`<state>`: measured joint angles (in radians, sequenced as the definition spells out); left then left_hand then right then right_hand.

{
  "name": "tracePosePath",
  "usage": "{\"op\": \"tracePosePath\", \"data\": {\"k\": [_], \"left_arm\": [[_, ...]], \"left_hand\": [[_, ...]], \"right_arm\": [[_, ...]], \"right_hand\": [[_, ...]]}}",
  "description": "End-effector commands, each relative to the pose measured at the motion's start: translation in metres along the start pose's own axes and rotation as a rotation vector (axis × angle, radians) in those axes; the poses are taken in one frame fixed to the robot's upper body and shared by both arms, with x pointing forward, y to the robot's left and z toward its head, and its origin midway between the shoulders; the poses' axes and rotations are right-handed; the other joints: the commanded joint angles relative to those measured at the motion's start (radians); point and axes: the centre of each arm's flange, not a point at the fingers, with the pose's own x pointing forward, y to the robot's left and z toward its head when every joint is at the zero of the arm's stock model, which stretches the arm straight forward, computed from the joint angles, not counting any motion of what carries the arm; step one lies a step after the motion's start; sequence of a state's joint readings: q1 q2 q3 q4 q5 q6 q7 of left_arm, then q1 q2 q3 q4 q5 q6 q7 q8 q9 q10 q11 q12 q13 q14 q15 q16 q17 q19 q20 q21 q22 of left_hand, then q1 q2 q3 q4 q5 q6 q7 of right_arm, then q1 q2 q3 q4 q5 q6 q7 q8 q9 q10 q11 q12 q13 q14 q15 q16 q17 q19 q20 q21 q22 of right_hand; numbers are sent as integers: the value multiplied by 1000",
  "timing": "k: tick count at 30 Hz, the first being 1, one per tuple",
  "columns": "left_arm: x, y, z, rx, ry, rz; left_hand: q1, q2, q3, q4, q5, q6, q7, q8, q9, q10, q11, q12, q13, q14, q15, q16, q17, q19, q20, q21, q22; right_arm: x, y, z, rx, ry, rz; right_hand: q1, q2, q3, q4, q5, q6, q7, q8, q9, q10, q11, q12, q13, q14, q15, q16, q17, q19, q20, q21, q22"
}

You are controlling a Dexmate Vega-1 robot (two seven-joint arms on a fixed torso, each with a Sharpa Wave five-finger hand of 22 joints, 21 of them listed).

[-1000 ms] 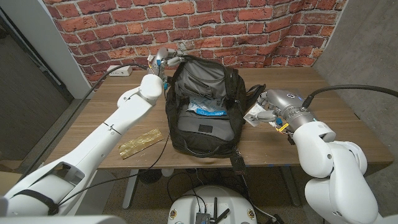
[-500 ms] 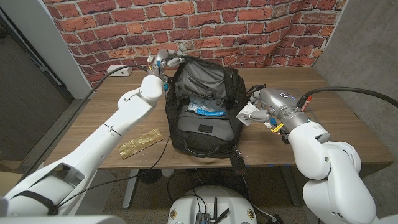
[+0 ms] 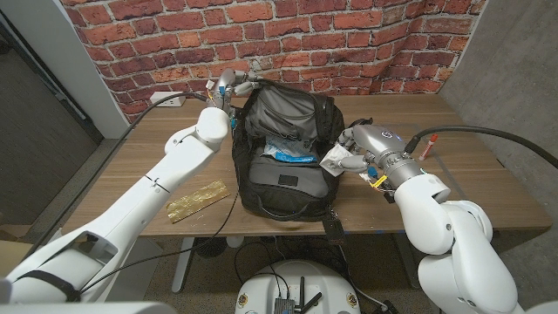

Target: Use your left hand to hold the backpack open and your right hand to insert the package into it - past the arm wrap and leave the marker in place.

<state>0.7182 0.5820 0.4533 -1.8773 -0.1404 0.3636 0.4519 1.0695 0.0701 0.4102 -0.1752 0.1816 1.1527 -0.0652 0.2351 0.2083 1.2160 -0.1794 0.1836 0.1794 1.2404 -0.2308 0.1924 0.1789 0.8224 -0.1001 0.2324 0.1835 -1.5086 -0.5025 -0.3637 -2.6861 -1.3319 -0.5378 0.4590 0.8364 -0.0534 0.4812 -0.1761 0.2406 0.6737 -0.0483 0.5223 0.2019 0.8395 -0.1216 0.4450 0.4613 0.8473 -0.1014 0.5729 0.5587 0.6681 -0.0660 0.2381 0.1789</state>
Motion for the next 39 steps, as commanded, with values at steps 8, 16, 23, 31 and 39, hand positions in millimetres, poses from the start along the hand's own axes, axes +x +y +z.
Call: {"op": "tracePosePath", "data": {"k": [8, 16, 23, 31, 39], "left_arm": [[-2, 2, -5, -49, 8, 13], [-1, 3, -10, -68, 20, 17], [-1, 5, -13, -75, 18, 13], [1, 6, -15, -82, 13, 5], [3, 3, -19, -93, 8, -15]], "left_hand": [[6, 10, 10, 2, 4, 2, 8, -1, 0, 16, 5, 6, 5, 22, -10, 5, 5, 8, -104, 0, 3], [6, 11, 10, 2, 4, 3, 8, -1, 1, 15, 6, 6, 5, 22, -10, 5, 5, 8, -104, -1, 3], [6, 10, 10, 2, 4, 4, 7, -1, 1, 18, 5, 7, 5, 24, -10, 6, 6, 9, -104, -1, 3], [5, 12, 10, 3, 5, 3, 9, -2, 1, 16, 5, 6, 5, 23, -9, 5, 5, 9, -104, -1, 3], [5, 12, 10, 3, 5, 2, 8, -2, 1, 17, 7, 6, 5, 22, -10, 4, 5, 10, -104, -2, 3]], "right_arm": [[12, 12, 25, 8, -82, -9], [16, 19, 35, 16, -92, -2], [20, 24, 46, 3, -96, -7], [22, 30, 61, -20, -89, -18], [19, 34, 76, -31, -51, -29]], "right_hand": [[70, 68, 11, 7, 8, 13, -7, 8, 2, 68, -56, -4, 5, -3, -124, -6, 5, 8, -95, 2, 4], [72, 67, 10, 7, 10, 12, -6, 6, 2, 63, -54, -8, 6, -5, -124, -10, 6, 8, -95, 1, 4], [74, 69, 10, 8, 11, 11, -6, 5, 2, 63, -54, -11, 6, -6, -124, -13, 7, 7, -95, 1, 4], [75, 69, 8, 8, 13, 10, -9, 3, 2, 63, -53, -15, 6, -7, -124, -16, 9, 9, -94, 1, 4], [76, 67, 6, 8, 14, 10, -9, 2, 3, 65, -53, -18, 6, -10, -123, -21, 10, 10, -93, 2, 4]]}}
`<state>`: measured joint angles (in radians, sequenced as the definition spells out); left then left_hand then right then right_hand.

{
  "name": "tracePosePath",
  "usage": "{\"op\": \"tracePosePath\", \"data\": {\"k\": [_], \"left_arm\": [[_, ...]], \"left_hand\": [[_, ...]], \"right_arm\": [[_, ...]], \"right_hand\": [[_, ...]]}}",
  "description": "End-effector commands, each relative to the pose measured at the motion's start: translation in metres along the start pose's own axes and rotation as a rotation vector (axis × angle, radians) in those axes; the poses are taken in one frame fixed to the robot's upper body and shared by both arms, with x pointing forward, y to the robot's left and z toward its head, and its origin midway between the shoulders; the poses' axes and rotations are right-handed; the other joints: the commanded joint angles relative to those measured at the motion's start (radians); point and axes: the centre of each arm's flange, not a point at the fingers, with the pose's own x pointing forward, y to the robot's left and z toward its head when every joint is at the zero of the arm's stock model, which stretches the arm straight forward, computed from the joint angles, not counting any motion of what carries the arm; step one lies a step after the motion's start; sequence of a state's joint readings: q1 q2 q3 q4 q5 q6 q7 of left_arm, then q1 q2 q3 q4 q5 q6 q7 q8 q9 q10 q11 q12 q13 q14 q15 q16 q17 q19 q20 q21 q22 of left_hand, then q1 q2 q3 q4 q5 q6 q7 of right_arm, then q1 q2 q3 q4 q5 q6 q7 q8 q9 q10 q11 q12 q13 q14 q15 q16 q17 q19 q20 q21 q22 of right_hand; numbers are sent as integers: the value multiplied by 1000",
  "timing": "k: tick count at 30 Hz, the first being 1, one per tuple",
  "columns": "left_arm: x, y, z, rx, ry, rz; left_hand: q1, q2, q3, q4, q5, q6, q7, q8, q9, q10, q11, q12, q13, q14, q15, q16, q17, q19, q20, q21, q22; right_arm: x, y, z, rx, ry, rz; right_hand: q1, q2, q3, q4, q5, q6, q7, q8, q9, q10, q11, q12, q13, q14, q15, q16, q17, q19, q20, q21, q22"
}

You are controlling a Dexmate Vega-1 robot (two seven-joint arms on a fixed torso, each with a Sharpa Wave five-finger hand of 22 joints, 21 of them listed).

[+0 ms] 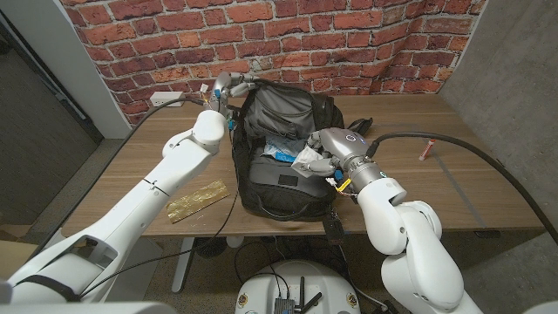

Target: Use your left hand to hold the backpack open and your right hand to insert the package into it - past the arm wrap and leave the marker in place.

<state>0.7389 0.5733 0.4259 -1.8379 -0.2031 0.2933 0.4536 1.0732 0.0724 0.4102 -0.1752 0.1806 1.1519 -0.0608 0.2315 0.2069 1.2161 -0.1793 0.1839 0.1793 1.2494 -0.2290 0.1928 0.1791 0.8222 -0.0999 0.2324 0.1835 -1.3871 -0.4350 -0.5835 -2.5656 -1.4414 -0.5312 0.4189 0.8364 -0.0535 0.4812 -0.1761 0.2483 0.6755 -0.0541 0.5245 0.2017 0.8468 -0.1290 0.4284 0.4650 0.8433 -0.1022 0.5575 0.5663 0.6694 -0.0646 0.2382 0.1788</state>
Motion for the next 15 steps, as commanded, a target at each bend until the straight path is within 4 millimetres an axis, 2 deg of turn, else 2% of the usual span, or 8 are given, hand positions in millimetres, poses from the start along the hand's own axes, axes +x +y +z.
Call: {"op": "tracePosePath", "data": {"k": [1, 15], "left_arm": [[3, -1, -5, -15, -5, -25], [6, 1, -10, -34, -13, -31]], "left_hand": [[2, 10, 10, 3, 6, 3, 4, 1, 2, 17, 7, 6, 5, 13, -12, 4, 5, 10, -104, -2, 3], [2, 9, 9, 2, 6, 3, 3, 1, 3, 12, 5, 4, 5, 15, -11, 5, 5, 11, -104, -2, 3]], "right_arm": [[1, 7, 24, -25, 40, -16], [14, 21, 44, -50, 70, -46]], "right_hand": [[76, 69, 6, 8, 7, 9, -2, -1, 3, 57, -45, -2, 2, -7, -122, -7, 2, 9, -95, 2, 4], [78, 70, 3, 9, 10, 7, -2, -3, 3, 57, -45, -7, 3, -7, -122, -9, 6, 10, -93, 2, 5]]}}
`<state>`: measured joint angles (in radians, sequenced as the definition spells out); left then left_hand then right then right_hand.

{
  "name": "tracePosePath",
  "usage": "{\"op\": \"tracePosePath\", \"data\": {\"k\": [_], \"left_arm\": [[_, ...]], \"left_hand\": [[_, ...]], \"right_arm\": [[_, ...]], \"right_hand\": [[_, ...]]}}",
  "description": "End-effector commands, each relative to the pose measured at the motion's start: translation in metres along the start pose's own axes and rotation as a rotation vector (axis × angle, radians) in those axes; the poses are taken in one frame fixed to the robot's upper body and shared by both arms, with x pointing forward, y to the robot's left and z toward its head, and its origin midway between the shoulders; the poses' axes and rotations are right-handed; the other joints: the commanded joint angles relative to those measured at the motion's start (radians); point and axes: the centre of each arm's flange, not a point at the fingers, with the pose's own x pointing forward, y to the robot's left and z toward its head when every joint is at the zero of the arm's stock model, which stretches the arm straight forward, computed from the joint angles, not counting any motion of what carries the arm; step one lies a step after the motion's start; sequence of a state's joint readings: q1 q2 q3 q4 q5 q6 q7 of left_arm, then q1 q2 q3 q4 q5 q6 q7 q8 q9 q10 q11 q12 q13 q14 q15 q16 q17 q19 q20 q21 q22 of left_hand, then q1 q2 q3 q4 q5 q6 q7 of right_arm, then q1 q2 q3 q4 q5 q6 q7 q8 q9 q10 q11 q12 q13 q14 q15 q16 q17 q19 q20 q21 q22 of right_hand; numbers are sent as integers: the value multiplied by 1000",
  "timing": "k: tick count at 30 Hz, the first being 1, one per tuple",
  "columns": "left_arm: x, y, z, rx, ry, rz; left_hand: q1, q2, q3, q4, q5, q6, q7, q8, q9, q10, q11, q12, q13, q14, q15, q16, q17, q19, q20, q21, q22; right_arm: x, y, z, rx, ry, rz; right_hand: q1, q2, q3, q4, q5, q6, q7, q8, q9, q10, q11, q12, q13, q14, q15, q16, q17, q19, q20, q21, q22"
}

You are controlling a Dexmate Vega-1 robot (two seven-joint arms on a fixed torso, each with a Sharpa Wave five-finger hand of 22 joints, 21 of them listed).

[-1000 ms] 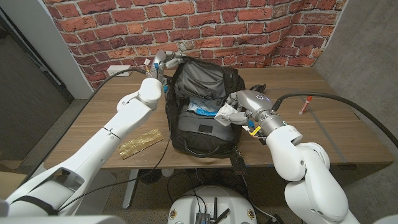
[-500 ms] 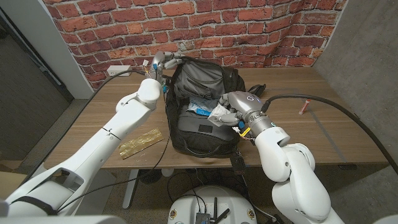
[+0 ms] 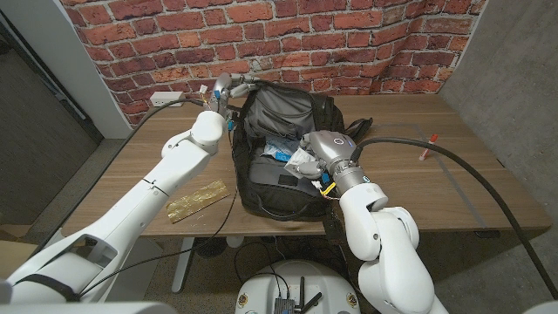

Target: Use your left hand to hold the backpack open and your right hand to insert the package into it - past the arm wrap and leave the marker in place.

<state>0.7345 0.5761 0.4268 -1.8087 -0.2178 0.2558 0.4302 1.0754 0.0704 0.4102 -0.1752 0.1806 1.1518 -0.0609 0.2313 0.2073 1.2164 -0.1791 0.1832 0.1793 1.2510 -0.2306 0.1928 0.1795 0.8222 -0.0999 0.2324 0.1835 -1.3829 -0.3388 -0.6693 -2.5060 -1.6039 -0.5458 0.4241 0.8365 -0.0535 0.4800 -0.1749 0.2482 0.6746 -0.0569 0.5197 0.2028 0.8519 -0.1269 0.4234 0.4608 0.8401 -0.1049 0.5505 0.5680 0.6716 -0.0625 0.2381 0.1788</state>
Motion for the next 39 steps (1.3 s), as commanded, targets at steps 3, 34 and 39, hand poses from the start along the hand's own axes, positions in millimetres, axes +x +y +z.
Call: {"op": "tracePosePath", "data": {"k": [3, 34, 39], "left_arm": [[6, 2, -6, -25, -12, -16], [16, 7, -15, -59, -11, -34], [14, 8, -18, -64, -6, -29]], "left_hand": [[0, 11, 10, 3, 6, 3, 4, 1, 2, 15, 6, 7, 5, 14, -10, 5, 5, 11, -105, -2, 3], [1, 12, 9, 2, 6, 2, 4, 0, 3, 12, 7, 6, 6, 15, -10, 5, 5, 12, -104, -4, 3], [1, 13, 9, 3, 6, 1, 5, -1, 3, 11, 7, 5, 6, 16, -10, 6, 6, 11, -104, -4, 2]], "right_arm": [[13, 15, 27, -27, 30, -30], [34, 42, 48, -117, 69, -31], [38, 45, 48, -132, 79, -17]], "right_hand": [[77, 70, 4, 8, 10, 9, -1, 1, 2, 52, -48, -3, 8, -6, -119, -5, 4, 7, -95, 2, 5], [99, 79, -3, 3, 20, 11, -10, -3, 3, 54, -49, -24, -4, 18, -124, 10, 28, 19, -105, 9, 8], [100, 78, -3, 4, 22, 8, -11, -4, 3, 48, -50, -28, -2, 14, -123, 5, 29, 17, -106, 9, 9]]}}
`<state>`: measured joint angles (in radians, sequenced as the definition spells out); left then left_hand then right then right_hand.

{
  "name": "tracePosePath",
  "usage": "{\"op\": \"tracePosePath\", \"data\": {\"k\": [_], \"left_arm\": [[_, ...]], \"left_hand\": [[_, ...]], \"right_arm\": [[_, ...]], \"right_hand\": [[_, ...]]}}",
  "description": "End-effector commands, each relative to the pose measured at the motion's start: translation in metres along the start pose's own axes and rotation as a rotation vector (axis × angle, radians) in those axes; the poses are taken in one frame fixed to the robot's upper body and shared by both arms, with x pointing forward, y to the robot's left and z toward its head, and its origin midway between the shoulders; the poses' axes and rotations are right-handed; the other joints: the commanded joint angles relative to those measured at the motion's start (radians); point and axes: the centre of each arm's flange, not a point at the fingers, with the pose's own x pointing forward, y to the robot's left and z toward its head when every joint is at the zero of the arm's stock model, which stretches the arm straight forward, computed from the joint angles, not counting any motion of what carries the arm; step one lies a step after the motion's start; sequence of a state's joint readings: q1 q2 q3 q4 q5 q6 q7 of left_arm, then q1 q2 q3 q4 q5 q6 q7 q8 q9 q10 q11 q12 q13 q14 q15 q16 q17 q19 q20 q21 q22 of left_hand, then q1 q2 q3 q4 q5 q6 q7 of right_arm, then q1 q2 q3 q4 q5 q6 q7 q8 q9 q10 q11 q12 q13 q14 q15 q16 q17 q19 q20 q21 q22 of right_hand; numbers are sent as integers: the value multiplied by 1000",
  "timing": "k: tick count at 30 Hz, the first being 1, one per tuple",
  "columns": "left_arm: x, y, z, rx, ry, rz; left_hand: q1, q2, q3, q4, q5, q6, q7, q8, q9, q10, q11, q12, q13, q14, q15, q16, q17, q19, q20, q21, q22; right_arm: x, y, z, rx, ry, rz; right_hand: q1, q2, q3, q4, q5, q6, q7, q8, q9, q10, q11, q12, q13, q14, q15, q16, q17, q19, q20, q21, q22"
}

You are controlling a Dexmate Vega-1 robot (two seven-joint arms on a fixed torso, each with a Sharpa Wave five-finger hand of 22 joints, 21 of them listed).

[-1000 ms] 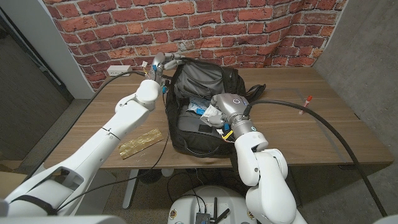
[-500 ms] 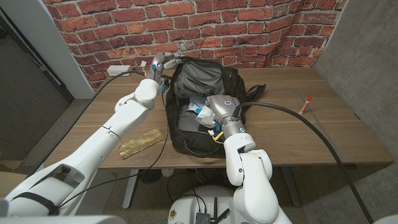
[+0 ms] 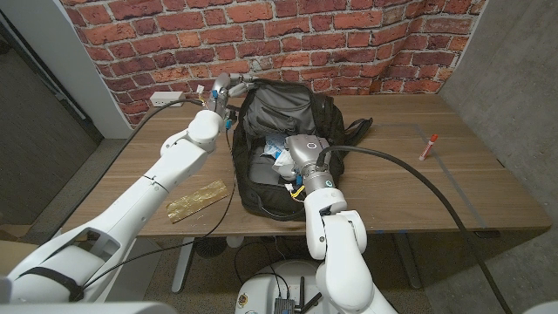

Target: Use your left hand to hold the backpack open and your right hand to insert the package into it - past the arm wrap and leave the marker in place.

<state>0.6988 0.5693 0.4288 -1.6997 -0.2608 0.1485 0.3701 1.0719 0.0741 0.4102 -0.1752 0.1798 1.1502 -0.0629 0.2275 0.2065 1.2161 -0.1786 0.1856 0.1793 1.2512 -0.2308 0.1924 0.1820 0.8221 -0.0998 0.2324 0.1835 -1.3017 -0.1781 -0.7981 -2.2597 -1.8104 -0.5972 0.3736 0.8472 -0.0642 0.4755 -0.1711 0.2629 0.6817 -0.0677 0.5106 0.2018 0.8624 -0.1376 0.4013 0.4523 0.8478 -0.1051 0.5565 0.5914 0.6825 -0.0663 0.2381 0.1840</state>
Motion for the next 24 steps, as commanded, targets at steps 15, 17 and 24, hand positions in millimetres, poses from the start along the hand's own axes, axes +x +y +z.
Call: {"op": "tracePosePath", "data": {"k": [15, 17, 24], "left_arm": [[-7, 2, -6, -28, 14, 13], [-7, 1, -6, -30, 11, 12], [-11, -2, -6, -37, 16, 17]], "left_hand": [[4, 10, 9, 3, 7, 5, 8, 4, 4, 13, 7, 4, 6, 17, -10, 6, 3, 11, -104, -5, 2], [4, 9, 9, 2, 7, 5, 7, 4, 4, 13, 6, 4, 6, 18, -10, 6, 3, 12, -104, -5, 2], [4, 8, 9, 2, 7, 4, 9, 3, 4, 14, 5, 5, 6, 19, -10, 7, 3, 13, -104, -5, 2]], "right_arm": [[19, 19, -1, -70, 31, 66], [19, 19, -2, -70, 33, 70], [21, 24, -6, -77, 37, 114]], "right_hand": [[90, 83, -3, 1, 10, -8, -3, -1, 4, 23, -41, -17, 10, -10, -122, -15, 6, -4, -101, 7, 4], [89, 80, -4, 2, 11, -14, -2, -4, 4, 14, -39, -22, 11, -22, -120, -25, 3, -8, -101, 6, 4], [83, 68, -12, 3, 9, -44, -2, -17, 5, -18, -38, -40, 13, -47, -118, -42, 2, -30, -93, -2, 4]]}}
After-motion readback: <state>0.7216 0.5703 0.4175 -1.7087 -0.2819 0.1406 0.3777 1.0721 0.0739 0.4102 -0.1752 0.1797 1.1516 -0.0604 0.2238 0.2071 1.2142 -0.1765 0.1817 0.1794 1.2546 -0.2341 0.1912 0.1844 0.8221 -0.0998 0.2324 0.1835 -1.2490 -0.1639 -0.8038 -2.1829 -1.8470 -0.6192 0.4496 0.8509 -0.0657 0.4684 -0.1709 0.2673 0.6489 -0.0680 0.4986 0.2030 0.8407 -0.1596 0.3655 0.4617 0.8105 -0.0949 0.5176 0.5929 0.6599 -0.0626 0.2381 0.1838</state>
